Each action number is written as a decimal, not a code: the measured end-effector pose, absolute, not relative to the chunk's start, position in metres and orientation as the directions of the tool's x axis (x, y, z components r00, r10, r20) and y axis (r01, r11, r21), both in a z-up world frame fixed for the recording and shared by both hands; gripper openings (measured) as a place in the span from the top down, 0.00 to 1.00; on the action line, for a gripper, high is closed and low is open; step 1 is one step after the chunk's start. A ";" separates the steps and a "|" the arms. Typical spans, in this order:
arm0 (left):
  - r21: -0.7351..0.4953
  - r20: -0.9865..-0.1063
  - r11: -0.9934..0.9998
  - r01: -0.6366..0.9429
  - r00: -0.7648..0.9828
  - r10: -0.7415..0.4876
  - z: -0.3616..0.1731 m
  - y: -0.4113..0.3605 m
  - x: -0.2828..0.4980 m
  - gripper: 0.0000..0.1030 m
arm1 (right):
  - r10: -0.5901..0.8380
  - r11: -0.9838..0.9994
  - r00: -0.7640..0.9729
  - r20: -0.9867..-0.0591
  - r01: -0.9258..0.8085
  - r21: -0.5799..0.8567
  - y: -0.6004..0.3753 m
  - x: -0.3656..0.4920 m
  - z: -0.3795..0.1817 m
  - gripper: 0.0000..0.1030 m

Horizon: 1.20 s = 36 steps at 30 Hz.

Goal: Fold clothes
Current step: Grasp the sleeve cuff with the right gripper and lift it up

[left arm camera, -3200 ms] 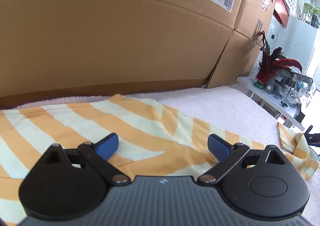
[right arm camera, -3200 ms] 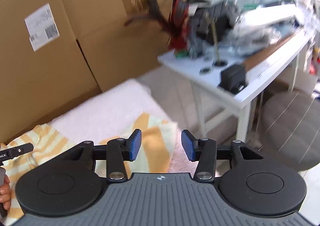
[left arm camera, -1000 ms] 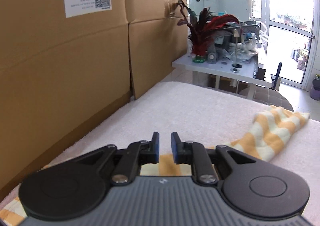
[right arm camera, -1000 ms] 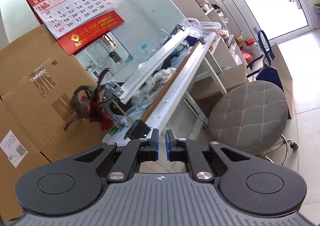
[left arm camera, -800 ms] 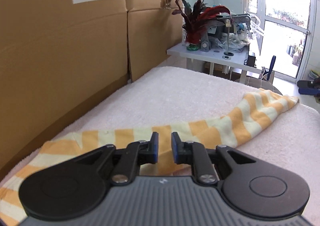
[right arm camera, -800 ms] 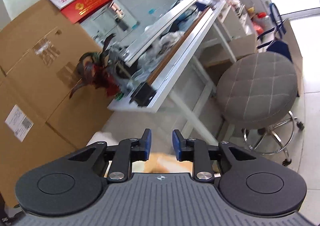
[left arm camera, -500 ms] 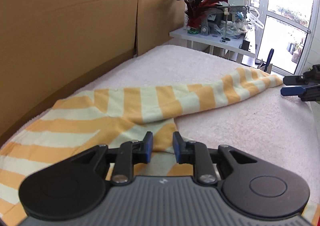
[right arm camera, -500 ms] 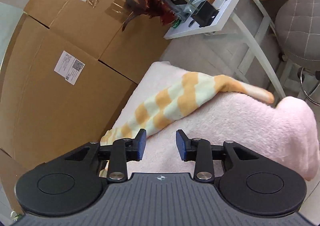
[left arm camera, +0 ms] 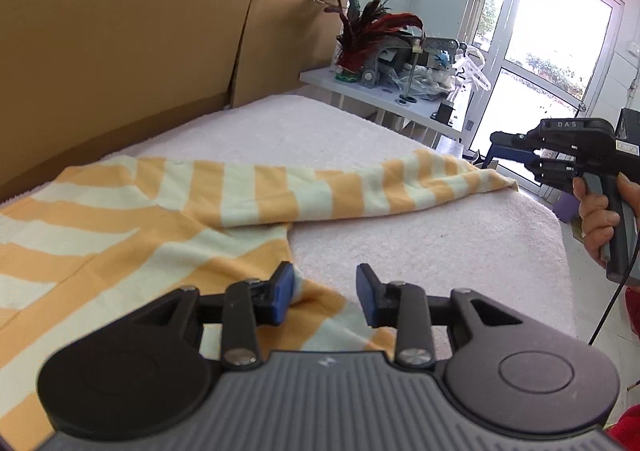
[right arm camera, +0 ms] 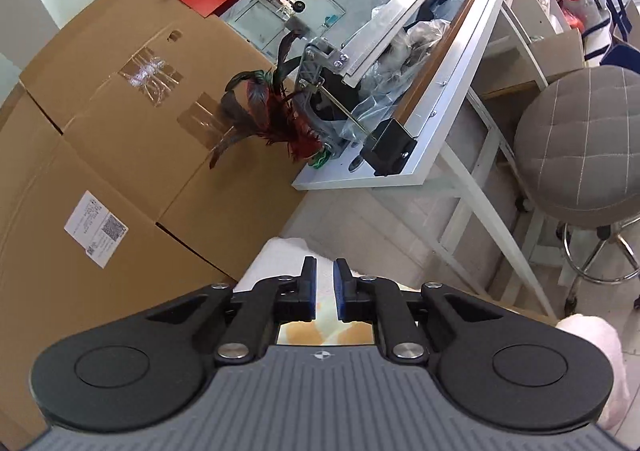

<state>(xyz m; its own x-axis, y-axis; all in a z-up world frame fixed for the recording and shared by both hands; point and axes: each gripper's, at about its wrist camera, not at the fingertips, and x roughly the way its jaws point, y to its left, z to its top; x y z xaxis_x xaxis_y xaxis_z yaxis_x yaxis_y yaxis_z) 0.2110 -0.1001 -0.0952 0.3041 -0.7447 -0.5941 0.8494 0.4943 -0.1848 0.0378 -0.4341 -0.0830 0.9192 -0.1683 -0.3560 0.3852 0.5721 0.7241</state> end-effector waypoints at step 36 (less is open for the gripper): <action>-0.078 -0.575 0.513 0.855 0.382 -0.724 -0.105 -0.121 0.198 0.37 | 0.152 -0.046 0.883 -0.445 0.456 0.889 -0.510 -0.006 -0.163 0.42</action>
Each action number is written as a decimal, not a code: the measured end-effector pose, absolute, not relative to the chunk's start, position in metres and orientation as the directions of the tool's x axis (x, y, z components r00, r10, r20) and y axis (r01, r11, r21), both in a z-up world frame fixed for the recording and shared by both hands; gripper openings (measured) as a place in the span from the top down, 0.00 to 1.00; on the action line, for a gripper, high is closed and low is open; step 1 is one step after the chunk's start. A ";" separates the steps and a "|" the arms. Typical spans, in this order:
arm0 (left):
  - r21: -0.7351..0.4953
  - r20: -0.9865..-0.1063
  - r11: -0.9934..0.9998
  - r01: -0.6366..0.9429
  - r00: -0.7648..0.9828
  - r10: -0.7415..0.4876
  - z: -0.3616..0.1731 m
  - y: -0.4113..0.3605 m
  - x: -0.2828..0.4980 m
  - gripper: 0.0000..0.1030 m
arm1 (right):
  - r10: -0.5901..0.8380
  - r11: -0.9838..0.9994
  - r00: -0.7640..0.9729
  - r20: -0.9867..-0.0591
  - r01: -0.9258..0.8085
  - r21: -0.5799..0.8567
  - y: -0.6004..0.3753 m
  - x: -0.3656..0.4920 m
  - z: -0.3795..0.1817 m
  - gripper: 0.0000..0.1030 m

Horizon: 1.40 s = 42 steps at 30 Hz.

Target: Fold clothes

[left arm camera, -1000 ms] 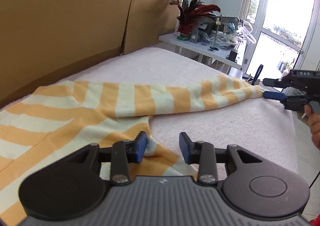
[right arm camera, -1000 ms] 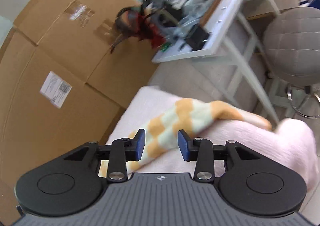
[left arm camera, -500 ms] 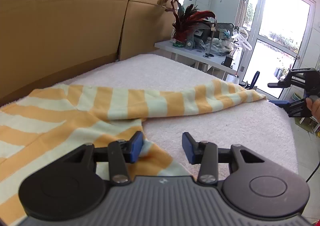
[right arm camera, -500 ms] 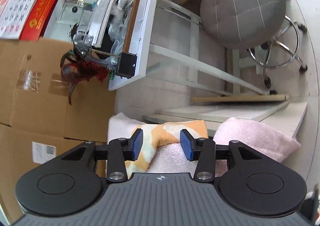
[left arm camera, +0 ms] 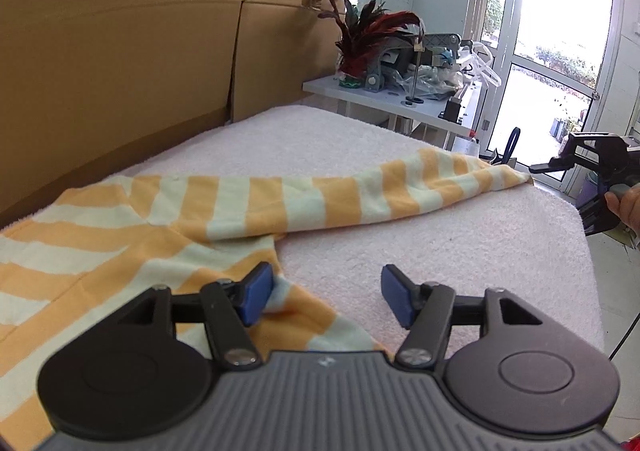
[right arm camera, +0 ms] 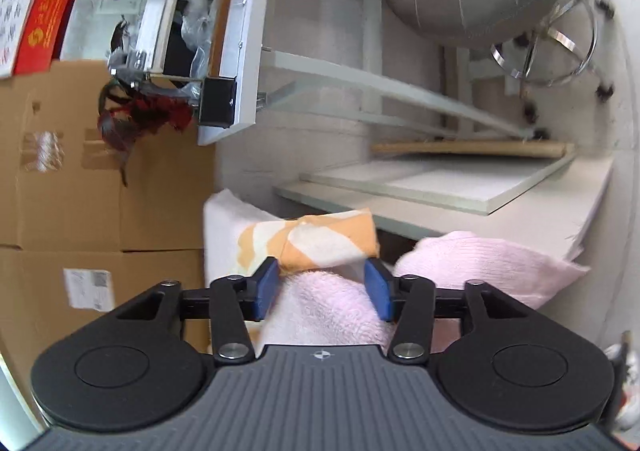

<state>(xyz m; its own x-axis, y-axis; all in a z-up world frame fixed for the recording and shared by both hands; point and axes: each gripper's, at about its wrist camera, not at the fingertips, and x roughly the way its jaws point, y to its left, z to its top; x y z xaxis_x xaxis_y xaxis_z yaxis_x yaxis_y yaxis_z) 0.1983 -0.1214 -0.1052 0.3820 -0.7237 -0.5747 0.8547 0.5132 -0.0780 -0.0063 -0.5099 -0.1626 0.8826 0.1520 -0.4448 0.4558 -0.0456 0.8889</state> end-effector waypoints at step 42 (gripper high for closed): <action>-0.174 -0.507 0.560 0.810 0.413 -0.756 -0.091 -0.103 0.202 0.28 | -0.106 0.795 0.979 -0.172 0.188 0.576 -0.414 0.135 0.023 0.94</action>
<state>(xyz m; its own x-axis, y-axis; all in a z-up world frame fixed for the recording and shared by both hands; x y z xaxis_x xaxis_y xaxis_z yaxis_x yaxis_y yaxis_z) 0.2022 -0.1034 -0.0914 0.4132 -0.7561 -0.5075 0.8104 0.5595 -0.1737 0.1350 -0.4142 0.0228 0.9793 -0.1061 -0.1724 0.1877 0.7954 0.5763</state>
